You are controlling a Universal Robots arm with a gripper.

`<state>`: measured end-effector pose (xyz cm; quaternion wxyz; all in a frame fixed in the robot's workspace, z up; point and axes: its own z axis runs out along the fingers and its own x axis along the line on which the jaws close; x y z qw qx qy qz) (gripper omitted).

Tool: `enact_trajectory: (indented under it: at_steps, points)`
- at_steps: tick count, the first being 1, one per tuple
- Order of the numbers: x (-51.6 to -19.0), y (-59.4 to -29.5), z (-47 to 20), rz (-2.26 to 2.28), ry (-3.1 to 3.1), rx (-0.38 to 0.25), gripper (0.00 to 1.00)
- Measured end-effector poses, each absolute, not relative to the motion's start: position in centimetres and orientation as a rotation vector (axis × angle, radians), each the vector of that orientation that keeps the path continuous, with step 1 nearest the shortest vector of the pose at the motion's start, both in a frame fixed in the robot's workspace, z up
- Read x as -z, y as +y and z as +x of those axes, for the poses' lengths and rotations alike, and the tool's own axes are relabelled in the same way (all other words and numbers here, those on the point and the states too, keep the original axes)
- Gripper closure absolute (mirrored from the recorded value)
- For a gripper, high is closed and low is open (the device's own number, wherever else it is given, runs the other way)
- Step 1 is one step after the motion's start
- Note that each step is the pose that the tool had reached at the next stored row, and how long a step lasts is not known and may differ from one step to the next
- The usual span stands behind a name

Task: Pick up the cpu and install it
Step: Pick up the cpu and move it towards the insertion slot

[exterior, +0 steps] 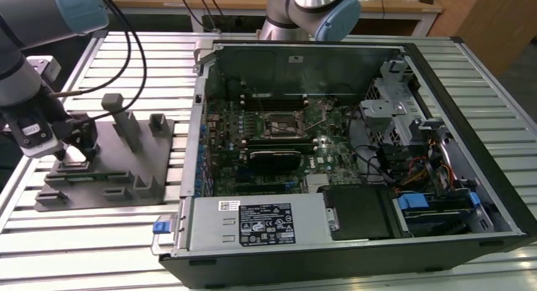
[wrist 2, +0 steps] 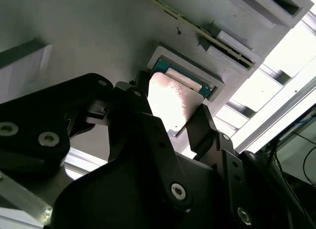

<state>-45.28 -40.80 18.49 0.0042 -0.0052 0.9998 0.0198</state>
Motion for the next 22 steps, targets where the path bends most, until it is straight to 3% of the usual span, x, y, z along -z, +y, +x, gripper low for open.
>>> enact_trajectory:
  at_steps: [22]
  points:
    - [-19.53,-40.81,-45.29,-0.016,3.132,-0.067,0.46]
